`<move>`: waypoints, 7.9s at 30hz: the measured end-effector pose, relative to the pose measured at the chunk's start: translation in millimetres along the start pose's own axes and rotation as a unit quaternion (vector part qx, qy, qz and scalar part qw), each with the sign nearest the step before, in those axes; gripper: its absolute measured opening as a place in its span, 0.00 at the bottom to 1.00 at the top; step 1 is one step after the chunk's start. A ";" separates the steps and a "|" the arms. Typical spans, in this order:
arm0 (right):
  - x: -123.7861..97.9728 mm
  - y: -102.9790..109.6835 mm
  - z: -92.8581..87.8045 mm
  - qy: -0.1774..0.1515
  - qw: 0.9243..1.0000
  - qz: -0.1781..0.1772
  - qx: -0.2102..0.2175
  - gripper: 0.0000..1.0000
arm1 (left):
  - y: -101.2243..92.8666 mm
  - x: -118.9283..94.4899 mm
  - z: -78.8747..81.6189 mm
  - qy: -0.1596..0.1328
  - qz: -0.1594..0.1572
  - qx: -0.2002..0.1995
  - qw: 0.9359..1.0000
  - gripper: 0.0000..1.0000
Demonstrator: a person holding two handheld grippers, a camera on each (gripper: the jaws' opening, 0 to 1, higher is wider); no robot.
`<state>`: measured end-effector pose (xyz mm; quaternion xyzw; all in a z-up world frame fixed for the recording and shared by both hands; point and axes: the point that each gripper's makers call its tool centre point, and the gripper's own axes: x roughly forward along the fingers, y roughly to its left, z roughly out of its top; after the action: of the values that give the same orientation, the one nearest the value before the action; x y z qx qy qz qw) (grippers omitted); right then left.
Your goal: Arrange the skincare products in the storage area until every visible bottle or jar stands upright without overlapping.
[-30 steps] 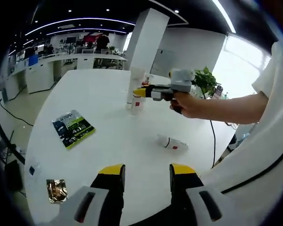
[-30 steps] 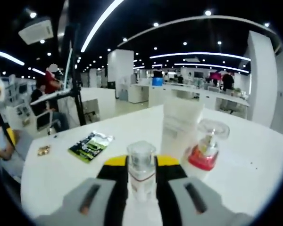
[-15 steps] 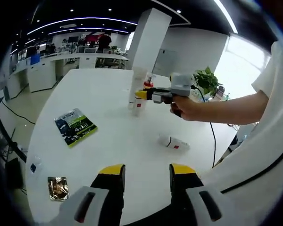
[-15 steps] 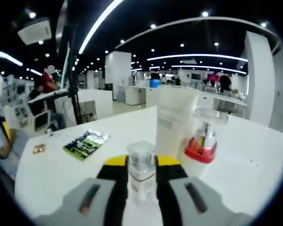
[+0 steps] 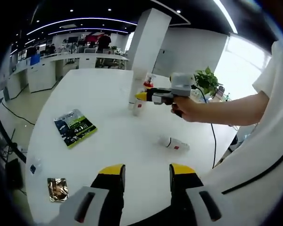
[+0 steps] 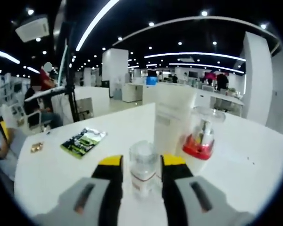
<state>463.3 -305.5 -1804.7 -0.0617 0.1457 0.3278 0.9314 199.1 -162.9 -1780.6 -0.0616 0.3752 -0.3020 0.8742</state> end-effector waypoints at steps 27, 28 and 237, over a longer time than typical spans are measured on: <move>3.5 -4.0 -69.3 0.123 0.987 -0.041 0.099 0.16 | 2.5 -0.9 -7.9 0.006 0.012 -0.009 1.000 0.37; 3.7 -4.5 -68.7 0.122 0.986 -0.042 0.101 0.16 | 2.5 -0.6 -7.7 0.007 0.012 -0.009 1.000 0.37; -160.8 168.4 34.2 0.079 0.969 0.156 0.173 0.15 | -67.5 60.8 49.5 -0.038 -0.032 0.177 0.983 0.20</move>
<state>246.0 -262.6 -1725.3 0.0979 0.2806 0.4332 0.8509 233.5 -258.4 -1760.5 0.0707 0.2800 -0.3890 0.8748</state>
